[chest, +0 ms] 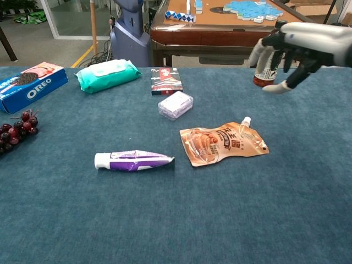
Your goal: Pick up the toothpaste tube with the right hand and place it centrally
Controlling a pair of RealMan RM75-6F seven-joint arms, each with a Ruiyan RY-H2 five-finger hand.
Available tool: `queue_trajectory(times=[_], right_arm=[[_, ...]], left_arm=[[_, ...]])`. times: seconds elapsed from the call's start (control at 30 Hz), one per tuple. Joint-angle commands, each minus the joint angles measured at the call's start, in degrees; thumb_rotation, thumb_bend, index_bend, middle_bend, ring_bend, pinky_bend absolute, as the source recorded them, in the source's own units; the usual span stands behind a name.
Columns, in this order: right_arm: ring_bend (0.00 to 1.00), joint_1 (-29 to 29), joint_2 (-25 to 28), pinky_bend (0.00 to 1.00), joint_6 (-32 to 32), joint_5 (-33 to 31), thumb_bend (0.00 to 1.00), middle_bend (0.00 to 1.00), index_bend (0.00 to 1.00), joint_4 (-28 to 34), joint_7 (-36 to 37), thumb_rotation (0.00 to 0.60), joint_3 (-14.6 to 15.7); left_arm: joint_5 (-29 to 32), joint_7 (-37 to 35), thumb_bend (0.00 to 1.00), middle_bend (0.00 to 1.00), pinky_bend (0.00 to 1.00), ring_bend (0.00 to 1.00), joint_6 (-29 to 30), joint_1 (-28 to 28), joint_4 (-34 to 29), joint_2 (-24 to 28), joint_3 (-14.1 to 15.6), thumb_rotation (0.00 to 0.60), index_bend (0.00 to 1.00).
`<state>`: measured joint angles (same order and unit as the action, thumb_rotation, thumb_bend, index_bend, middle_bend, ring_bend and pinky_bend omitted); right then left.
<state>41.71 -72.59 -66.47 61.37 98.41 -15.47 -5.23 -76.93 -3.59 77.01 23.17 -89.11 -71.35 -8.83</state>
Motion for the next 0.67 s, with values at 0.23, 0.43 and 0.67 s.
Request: queue_trajectory(times=[0.23,0.43,0.67], right_arm=[[0.4,-11.5,6.2,0.41,-11.2,7.3,0.3,0.45,0.39,2.1,1.9,0.6,4.8],[0.41,-17.7,8.0,0.42,-16.2,10.3,0.3,0.47,0.4,3.5,1.4,0.6,7.2],[0.42,-24.1,6.5,0.42,-21.8,14.8,0.3,0.49,0.43,2.4,2.1,0.6,8.9]], left_arm=[[0.4,5.9,0.17,0.12,0.19,0.11,4.4,-4.2,1.0,0.9,1.4,0.6,0.0],[0.6,9.4,0.17,0.12,0.19,0.11,4.7,-6.7,-2.6,2.4,3.6,0.6,0.0],[-1.9,13.9,0.17,0.12,0.19,0.11,8.4,-9.6,-5.5,1.1,5.5,0.6,0.0]])
